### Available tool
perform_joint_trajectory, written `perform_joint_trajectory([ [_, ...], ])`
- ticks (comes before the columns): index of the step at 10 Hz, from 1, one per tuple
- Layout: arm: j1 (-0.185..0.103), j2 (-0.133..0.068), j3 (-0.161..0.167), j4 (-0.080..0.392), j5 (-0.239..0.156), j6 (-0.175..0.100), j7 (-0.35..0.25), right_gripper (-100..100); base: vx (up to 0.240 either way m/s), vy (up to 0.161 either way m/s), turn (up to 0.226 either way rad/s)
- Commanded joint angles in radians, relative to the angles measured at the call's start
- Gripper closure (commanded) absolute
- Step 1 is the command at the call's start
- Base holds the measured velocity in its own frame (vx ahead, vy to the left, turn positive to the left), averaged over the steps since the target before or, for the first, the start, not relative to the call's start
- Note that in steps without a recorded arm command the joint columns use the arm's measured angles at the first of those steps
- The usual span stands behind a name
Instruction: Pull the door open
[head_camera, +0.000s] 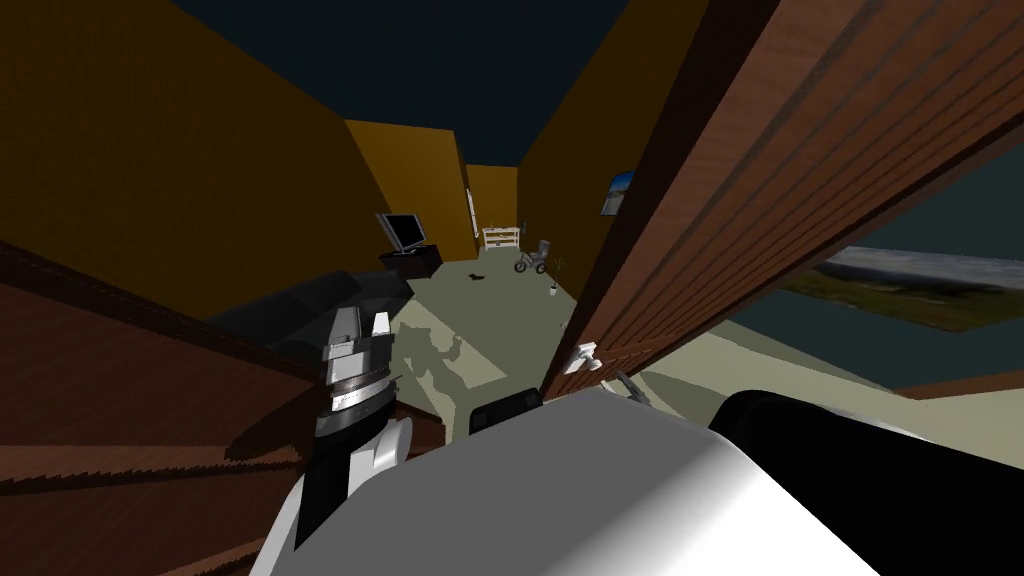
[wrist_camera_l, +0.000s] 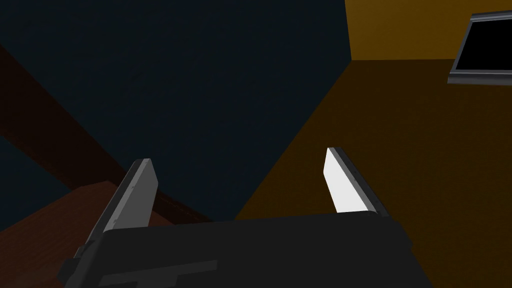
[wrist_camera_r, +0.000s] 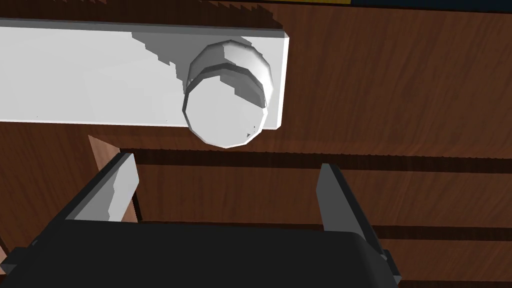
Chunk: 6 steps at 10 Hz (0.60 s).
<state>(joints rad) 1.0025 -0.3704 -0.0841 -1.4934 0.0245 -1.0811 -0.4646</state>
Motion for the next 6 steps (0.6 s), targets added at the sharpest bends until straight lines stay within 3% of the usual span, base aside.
perform_joint_trajectory([
  [1,0.014,0.014,-0.001,-0.002,-0.003,-0.008,0.008,-100,0.174,0.024,0.09],
  [4,0.038,0.037,-0.004,-0.007,-0.008,-0.017,0.02,-100,0.171,0.021,0.005],
  [5,0.033,0.034,-0.002,-0.007,-0.007,-0.014,0.018,-100,0.083,0.005,-0.006],
  [6,0.033,0.034,-0.002,-0.007,-0.007,-0.014,0.018,100,-0.014,0.002,0.006],
])
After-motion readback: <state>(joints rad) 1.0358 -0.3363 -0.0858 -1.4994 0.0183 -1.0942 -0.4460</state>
